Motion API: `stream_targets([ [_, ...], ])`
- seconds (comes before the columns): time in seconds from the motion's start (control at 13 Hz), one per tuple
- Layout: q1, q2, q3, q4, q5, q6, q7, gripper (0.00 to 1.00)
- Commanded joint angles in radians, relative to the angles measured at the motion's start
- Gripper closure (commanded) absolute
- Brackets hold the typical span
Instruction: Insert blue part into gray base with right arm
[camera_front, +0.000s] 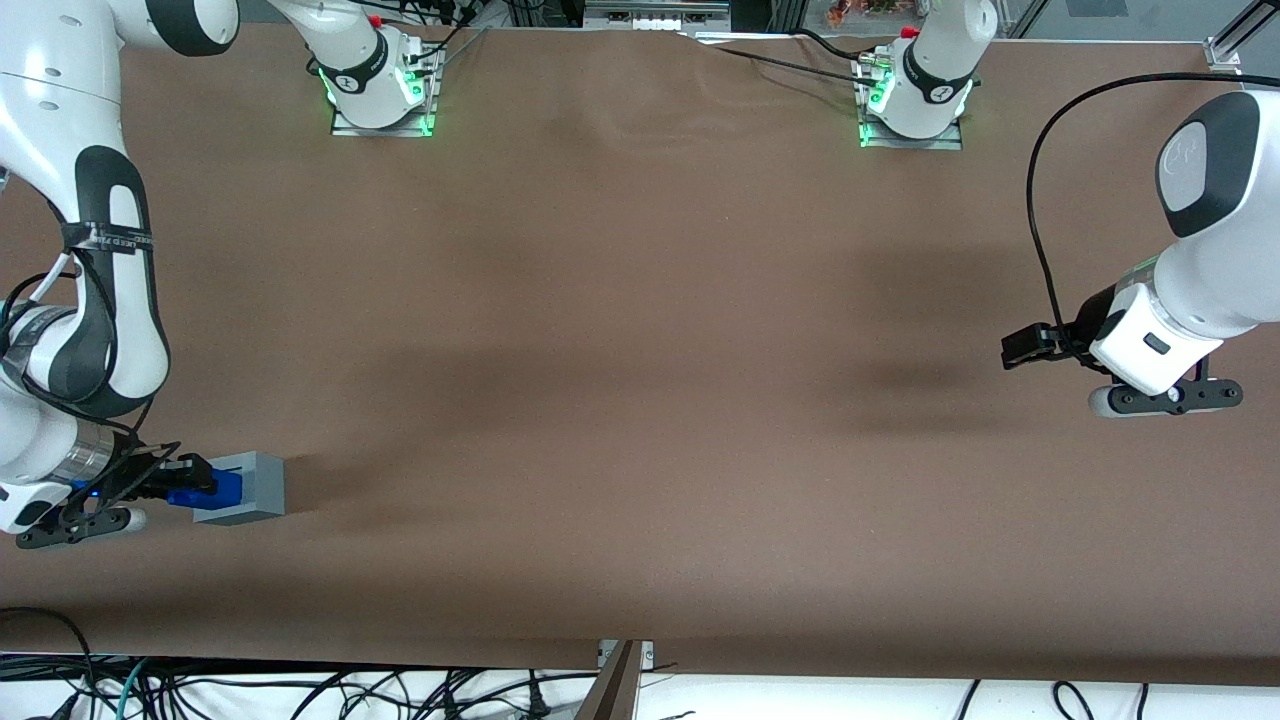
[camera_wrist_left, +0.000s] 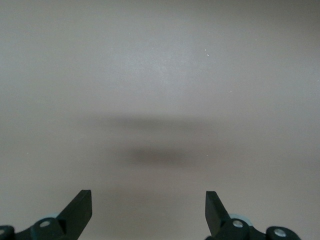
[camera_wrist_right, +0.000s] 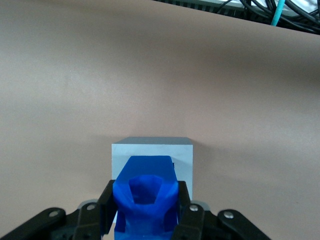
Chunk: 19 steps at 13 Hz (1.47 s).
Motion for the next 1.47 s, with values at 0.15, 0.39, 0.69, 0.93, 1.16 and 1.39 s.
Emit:
stream_targets([
  [0.15, -0.006, 0.021, 0.001, 0.026, -0.004, -0.036, 0.003, 0.66],
  [0.39, -0.007, 0.026, 0.001, 0.025, -0.004, -0.036, -0.002, 0.66],
  [0.69, -0.012, 0.032, 0.001, 0.023, -0.014, -0.03, -0.019, 0.66],
  [0.93, -0.01, 0.032, 0.001, 0.003, -0.013, -0.025, -0.016, 0.66],
  [1.16, -0.01, 0.041, 0.001, 0.002, -0.013, -0.016, -0.016, 0.66],
  [1.39, -0.012, 0.041, 0.001, 0.003, -0.014, -0.017, -0.019, 0.66],
])
